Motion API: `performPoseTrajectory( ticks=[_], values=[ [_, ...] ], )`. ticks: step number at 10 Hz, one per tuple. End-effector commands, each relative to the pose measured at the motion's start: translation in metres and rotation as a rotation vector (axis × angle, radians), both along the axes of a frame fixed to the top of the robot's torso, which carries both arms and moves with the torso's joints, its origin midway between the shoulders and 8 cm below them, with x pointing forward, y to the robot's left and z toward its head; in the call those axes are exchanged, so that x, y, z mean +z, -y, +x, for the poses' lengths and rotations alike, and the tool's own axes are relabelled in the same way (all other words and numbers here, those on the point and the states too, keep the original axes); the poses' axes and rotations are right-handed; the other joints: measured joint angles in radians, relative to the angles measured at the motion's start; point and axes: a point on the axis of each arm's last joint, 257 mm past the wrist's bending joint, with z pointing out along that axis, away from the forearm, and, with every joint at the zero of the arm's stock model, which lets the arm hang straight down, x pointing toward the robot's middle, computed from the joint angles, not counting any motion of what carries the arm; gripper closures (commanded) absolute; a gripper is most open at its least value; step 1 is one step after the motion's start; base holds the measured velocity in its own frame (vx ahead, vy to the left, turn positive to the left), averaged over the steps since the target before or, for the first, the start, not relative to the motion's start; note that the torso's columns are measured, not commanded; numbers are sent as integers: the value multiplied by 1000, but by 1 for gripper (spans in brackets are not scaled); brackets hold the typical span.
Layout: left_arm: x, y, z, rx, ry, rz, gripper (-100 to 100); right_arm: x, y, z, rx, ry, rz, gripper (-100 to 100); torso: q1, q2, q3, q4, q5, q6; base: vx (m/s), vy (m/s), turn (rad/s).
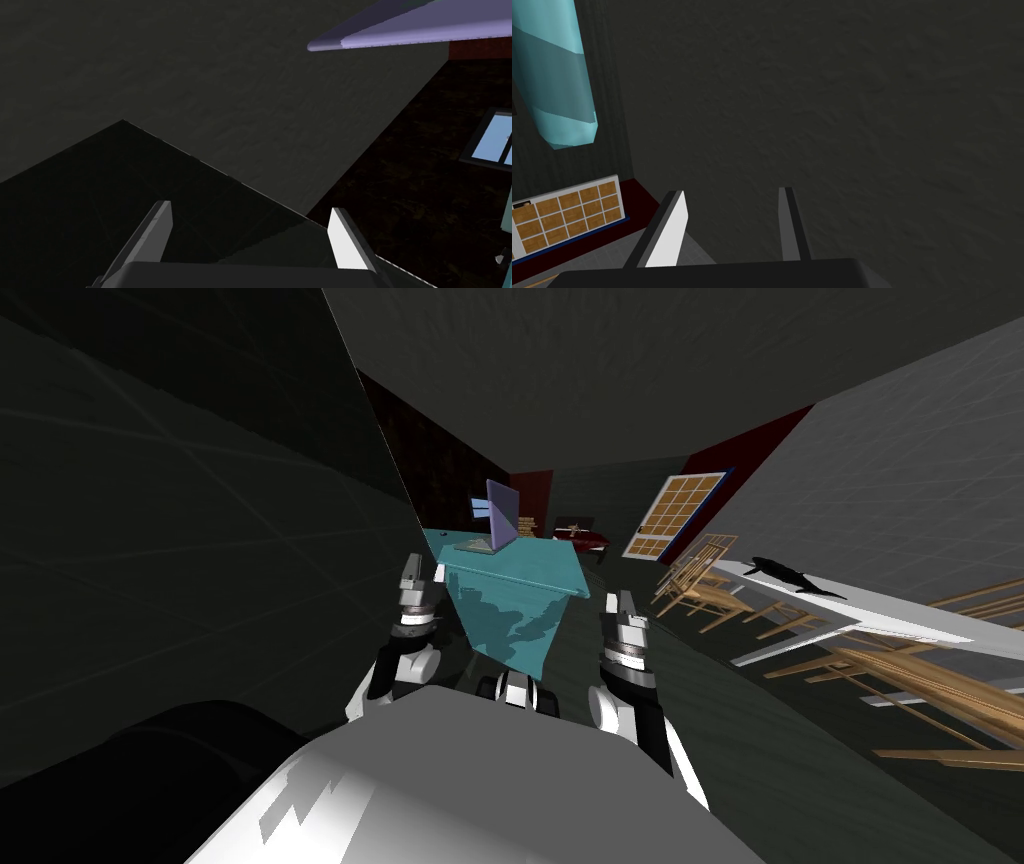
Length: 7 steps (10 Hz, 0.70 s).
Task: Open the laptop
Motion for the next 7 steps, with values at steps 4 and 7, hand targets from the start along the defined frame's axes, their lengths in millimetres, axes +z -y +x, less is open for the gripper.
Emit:
performPoseTrajectory(
  ticks=[4,7],
  values=[
    [-8,8,25,-35,-105,111,-100,0,0,0,0,0,0,0,0,0,0,0,0,0,-23,6,-23],
    [-11,11,39,-44,-168,181,-100,0,0,0,0,0,0,0,0,0,0,0,0,0,-20,5,-22]
  ],
)
